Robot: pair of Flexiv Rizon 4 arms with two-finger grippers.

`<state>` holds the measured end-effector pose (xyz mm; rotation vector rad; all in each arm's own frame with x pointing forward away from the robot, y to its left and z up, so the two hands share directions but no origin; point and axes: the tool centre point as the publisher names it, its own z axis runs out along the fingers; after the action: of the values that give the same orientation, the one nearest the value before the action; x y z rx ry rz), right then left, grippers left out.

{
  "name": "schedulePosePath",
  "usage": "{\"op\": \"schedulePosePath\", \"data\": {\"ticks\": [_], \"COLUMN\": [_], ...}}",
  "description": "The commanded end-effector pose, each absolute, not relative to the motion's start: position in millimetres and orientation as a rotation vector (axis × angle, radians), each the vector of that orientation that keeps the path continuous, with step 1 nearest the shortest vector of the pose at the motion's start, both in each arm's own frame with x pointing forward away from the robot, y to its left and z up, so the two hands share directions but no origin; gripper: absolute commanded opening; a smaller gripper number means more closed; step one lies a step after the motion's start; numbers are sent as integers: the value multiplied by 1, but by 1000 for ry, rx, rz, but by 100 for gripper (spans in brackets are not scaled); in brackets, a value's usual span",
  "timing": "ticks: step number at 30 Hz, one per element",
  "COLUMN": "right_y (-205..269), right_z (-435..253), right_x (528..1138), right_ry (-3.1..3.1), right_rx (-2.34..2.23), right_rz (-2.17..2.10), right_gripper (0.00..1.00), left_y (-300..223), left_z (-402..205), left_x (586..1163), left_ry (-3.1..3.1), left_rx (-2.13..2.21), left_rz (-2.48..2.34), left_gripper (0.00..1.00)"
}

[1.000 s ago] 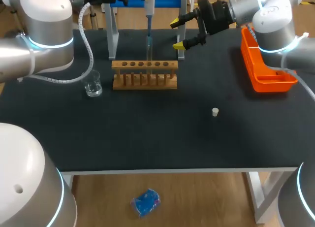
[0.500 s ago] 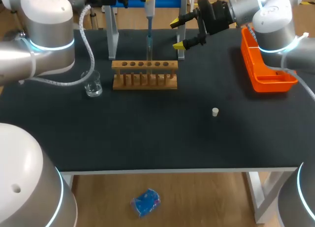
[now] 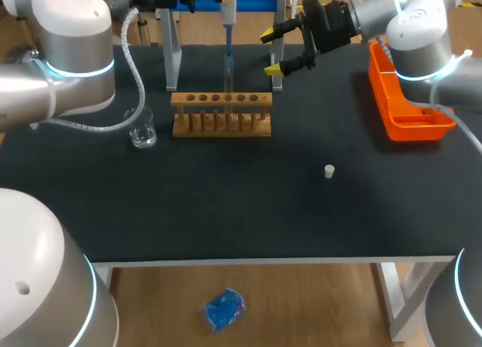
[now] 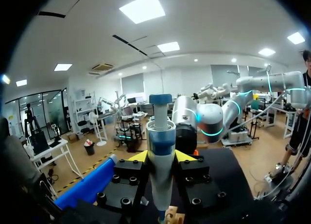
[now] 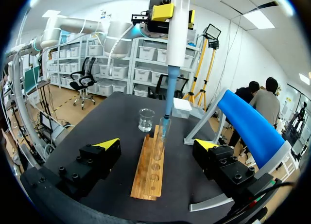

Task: Invert the test tube, pick up the pipette, mount the tip to pipette, aspirate from beaker and dispense into the tube, eject the tip, return the pipette, and cap with the stopper.

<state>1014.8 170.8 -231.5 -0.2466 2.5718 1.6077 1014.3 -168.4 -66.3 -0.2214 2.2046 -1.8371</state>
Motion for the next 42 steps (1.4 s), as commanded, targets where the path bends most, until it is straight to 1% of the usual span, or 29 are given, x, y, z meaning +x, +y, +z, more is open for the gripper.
{"op": "schedulePosePath", "data": {"ticks": [1, 42], "right_y": [170, 170], "right_z": [-231, -231], "right_x": [1016, 1016], "right_ry": [2575, 2575], "right_rx": [-250, -250], "right_rz": [1607, 1607], "right_gripper": [100, 100], "left_y": [-169, -168], "left_z": [-67, -81], "left_x": [1019, 1019], "left_ry": [2205, 2215], "left_rx": [-212, -247], "left_rz": [-1843, -1857], "left_gripper": [0, 0]}}
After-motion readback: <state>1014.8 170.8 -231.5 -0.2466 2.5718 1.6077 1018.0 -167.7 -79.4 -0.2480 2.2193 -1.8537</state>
